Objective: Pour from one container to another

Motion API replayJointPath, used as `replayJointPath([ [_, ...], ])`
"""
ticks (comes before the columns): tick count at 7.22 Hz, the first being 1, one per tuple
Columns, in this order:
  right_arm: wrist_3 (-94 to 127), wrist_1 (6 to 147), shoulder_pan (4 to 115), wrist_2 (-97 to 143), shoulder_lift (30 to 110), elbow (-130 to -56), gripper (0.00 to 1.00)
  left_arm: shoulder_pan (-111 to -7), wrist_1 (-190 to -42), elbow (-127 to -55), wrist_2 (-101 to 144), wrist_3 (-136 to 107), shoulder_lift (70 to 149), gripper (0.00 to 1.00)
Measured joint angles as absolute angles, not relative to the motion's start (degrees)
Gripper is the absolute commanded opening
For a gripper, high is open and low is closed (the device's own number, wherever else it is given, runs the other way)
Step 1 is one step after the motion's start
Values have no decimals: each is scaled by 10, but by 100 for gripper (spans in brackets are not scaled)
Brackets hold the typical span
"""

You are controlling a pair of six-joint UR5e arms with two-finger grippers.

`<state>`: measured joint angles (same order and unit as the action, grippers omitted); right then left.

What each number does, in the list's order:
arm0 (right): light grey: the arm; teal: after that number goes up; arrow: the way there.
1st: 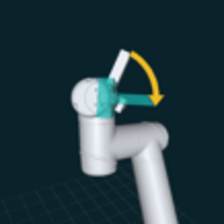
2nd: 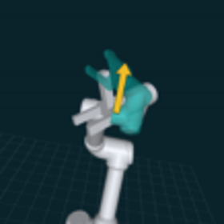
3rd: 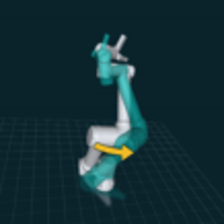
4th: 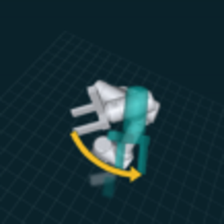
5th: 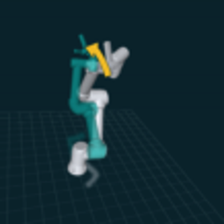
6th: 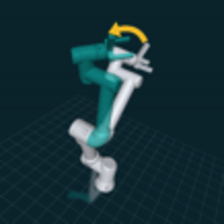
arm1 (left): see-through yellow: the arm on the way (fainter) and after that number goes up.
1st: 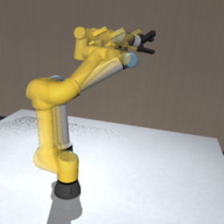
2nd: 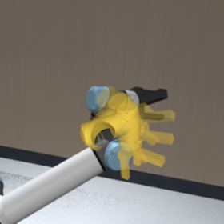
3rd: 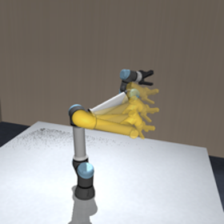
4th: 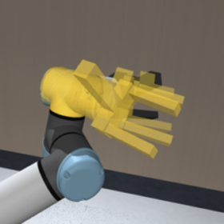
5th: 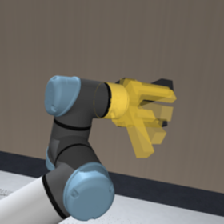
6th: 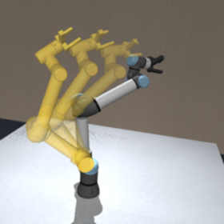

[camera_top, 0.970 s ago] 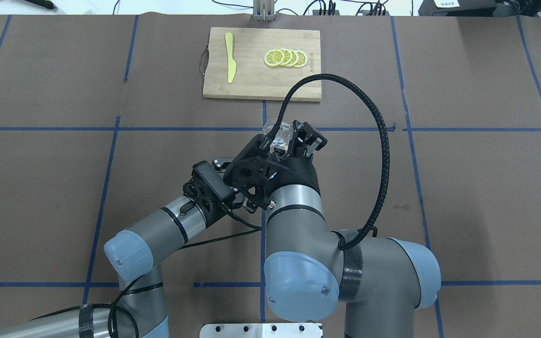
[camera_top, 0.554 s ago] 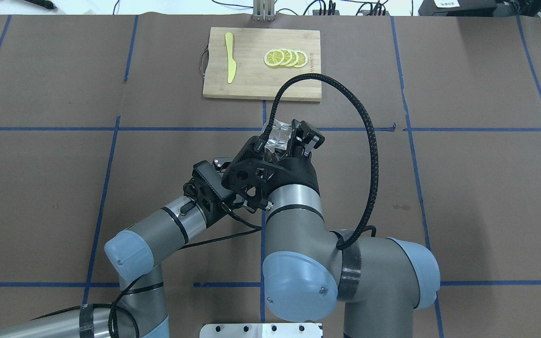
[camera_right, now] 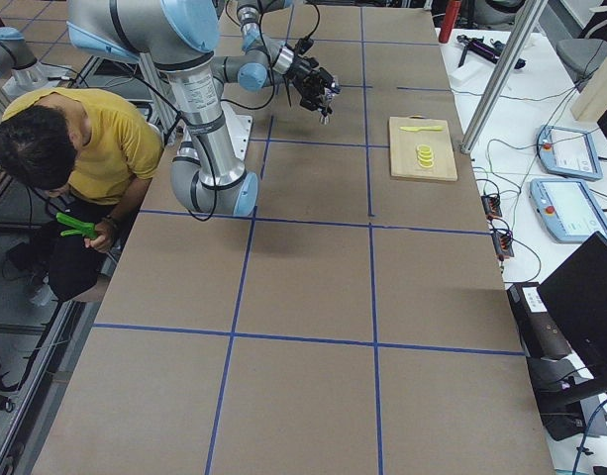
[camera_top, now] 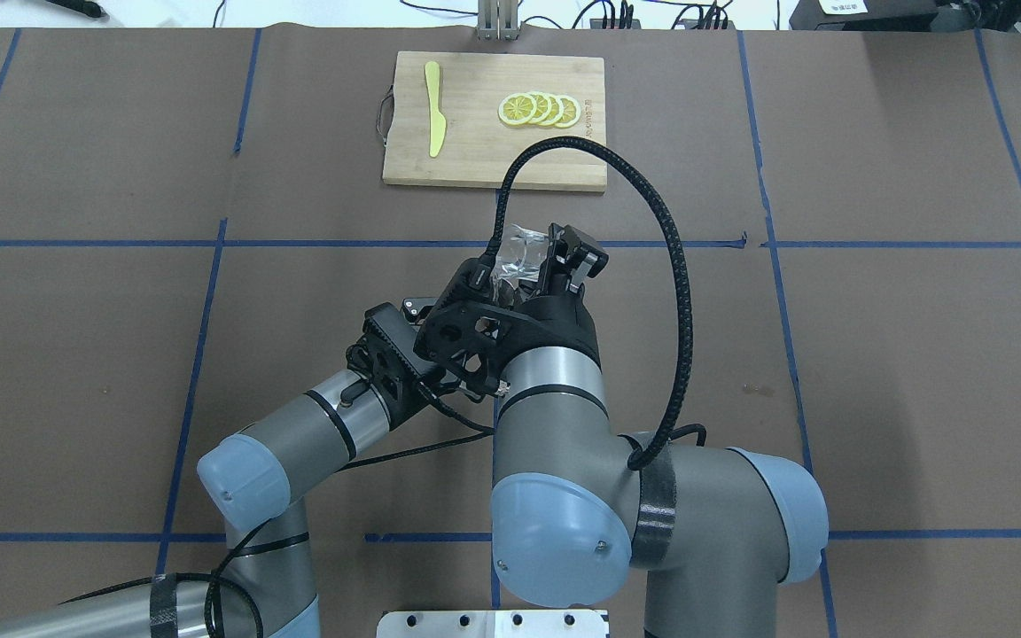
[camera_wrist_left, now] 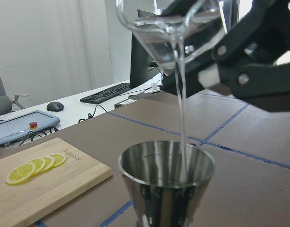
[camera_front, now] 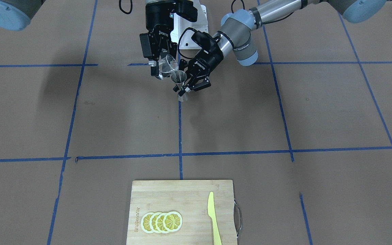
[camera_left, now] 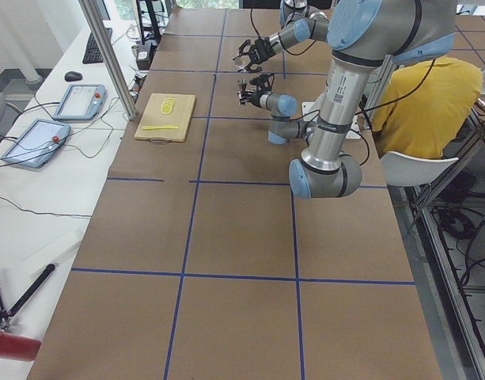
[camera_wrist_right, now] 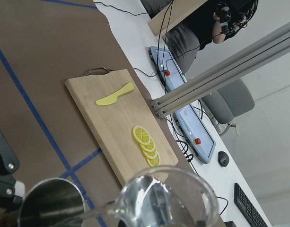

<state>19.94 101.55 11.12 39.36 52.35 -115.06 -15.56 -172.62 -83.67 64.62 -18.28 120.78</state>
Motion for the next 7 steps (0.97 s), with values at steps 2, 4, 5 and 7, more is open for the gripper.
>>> replayJointPath([
  [2,179,1019,112,393,523,-1151,0,-156,-1726,-837,647,-183,1208,0],
  [4,162,1023,114,393,523,-1152,0,-156,-1726,-837,647,-183,1208,0],
  [5,155,1026,114,392,523,-1152,0,-156,-1726,-837,647,-183,1208,0],
  [7,143,1027,116,392,523,-1152,0,-156,-1726,-838,647,-183,1208,0],
])
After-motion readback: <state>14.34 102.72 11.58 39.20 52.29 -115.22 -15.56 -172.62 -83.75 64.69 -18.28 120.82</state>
